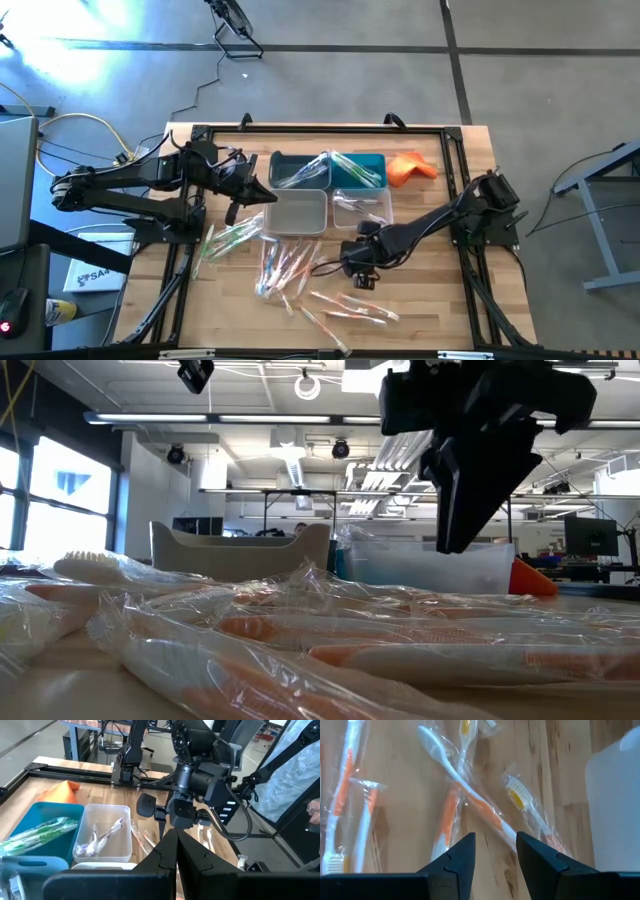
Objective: Pick & Place Toothbrushes
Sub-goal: Put the orange toothbrush into the gray bin
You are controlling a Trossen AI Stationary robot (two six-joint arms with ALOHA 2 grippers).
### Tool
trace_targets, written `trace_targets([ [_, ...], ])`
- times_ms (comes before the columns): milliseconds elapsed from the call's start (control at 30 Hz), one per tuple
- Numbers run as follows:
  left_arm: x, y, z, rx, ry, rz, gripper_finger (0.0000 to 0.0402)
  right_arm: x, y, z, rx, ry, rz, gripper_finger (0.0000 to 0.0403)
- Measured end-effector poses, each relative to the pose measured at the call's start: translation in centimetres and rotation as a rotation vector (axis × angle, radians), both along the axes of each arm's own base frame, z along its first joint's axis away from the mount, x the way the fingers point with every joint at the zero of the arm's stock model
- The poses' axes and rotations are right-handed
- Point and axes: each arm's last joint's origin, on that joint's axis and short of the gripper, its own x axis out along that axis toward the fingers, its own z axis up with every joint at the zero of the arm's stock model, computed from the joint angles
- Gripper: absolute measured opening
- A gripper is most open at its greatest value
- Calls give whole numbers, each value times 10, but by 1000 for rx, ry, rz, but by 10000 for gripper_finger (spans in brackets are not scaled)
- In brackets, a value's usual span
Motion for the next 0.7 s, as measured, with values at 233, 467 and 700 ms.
trace_targets([
  [233, 0, 0, 0, -7, 1, 0, 0, 0, -7, -9, 12, 0, 28, 137],
  [467, 0, 0, 0, -7, 1, 1, 0, -5, -10, -22, -7, -2, 24, 137],
  [700, 0, 0, 0, -8, 1, 1, 0, -13, -13, -42, -17, -28, 18, 137],
])
